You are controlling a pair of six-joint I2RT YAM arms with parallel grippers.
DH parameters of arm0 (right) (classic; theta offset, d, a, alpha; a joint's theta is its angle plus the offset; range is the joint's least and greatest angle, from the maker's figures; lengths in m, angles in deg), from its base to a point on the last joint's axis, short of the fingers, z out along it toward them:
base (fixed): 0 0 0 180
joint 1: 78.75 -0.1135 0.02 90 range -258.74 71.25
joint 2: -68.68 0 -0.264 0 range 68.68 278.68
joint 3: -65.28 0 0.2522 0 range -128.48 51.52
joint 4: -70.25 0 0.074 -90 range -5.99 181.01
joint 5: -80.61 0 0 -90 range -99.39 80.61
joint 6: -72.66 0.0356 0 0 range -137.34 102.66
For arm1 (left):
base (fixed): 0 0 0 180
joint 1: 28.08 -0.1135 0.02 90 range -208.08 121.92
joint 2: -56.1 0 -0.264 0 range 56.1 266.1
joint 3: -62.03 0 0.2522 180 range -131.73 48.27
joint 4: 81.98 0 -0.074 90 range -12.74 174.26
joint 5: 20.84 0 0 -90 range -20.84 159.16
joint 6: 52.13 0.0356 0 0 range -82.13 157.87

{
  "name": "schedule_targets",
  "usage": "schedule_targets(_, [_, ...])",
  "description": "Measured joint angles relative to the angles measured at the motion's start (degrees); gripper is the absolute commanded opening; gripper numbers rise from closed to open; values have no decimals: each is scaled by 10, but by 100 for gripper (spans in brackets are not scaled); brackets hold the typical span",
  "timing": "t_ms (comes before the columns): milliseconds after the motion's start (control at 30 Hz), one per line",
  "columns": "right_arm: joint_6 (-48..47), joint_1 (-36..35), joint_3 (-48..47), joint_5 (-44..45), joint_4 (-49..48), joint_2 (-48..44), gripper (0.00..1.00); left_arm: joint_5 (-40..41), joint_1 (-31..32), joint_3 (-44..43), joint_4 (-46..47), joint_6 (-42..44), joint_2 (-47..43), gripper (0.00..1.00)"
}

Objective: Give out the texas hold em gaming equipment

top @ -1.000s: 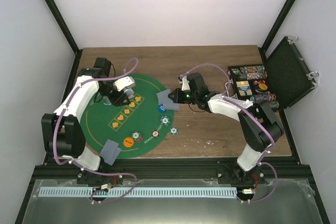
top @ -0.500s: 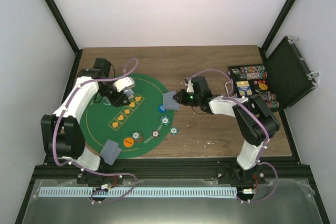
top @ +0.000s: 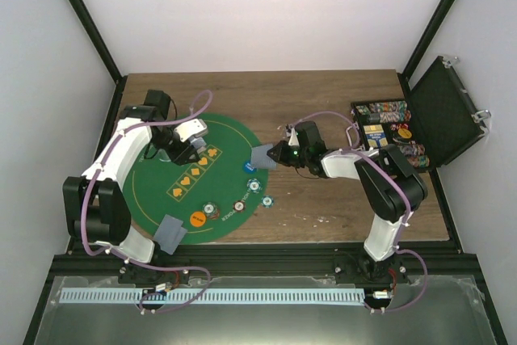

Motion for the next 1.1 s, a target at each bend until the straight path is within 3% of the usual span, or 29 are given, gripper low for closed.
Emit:
schedule_targets(433, [6,3,19,11,1,0,31,2,0,0,0,0,0,52])
schedule_targets(633, [-1,4,23,25,14,-12,46,2,0,0,0,0,0,52])
schedule_targets(933, [-33,6,22,47,35,-46,60,2,0,-1,-7,0,0,52])
schedule_targets(1033, [-79,7,3,3,37,-55,60,2,3,-10,-24,0,4,52])
schedule_targets(1100, [-110,8,-39,-75,43,-49,61,2,13,-17,-33,0,5,52])
